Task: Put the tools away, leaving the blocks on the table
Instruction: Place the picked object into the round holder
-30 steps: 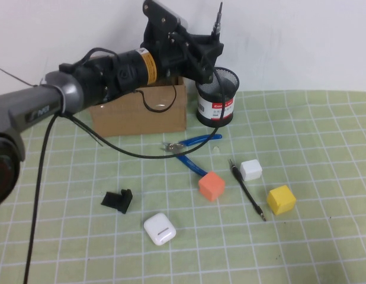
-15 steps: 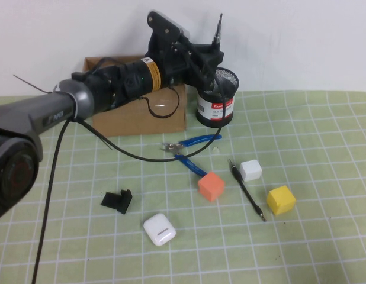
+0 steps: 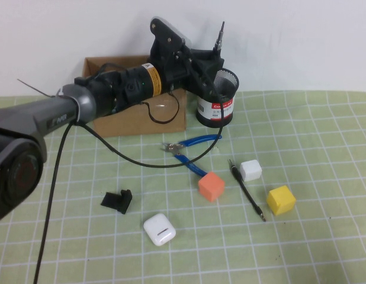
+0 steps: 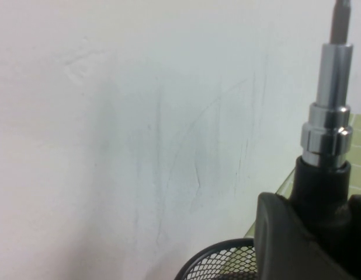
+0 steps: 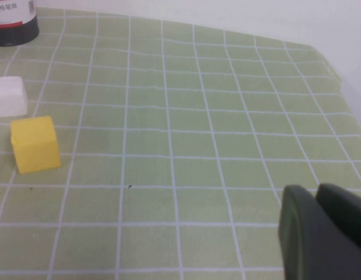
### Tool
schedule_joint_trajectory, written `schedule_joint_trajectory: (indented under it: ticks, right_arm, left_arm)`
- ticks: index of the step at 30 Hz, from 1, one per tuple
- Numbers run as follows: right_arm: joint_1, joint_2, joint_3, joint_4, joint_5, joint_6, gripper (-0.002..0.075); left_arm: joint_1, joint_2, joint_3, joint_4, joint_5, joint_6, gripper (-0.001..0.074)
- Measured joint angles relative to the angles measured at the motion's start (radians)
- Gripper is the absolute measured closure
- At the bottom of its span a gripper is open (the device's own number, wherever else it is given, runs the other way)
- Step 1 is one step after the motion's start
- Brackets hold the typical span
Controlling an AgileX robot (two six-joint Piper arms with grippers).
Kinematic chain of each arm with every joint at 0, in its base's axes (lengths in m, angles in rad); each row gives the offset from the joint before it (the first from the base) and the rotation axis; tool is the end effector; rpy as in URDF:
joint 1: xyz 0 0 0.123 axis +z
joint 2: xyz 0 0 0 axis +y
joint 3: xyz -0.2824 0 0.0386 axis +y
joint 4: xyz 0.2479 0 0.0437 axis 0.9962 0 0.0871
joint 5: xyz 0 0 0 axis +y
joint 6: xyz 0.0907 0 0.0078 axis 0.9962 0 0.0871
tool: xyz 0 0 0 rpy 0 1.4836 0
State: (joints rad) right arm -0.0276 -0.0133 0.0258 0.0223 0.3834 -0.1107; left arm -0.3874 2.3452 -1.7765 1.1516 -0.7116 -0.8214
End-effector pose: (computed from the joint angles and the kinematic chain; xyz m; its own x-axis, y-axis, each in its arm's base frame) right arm 0.0522 -0.0007 0.1707 -0.3042 -0.0815 -0.9491 -0.0077 0.9965 -0.0831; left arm 0.4701 -0.2504 0.1906 0.0537 0.1652 -0.9848 0.8584 0.4962 0.1301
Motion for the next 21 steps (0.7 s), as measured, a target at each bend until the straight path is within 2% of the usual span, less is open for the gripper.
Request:
schedule_joint_trajectory:
  ticks: [11,13,18,21]
  right_arm:
    - [0.0,0.0,0.0,0.0,0.0,0.0,0.0734]
    - [0.0,0.0,0.0,0.0,0.0,0.0,0.0733]
    - [0.0,0.0,0.0,0.0,0.0,0.0,0.0734]
    - [0.0,0.0,0.0,0.0,0.0,0.0,0.0734]
  left_arm:
    - [0.0,0.015,0.0,0.0,0.0,0.022,0.0556]
    - [0.0,0.015,0.0,0.0,0.0,0.024,0.0526]
    - [0.0,0.013,0.0,0.0,0.0,0.005,0.037]
    - [0.0,-0.004,0.0,0.0,0.018,-0.001,0.0342]
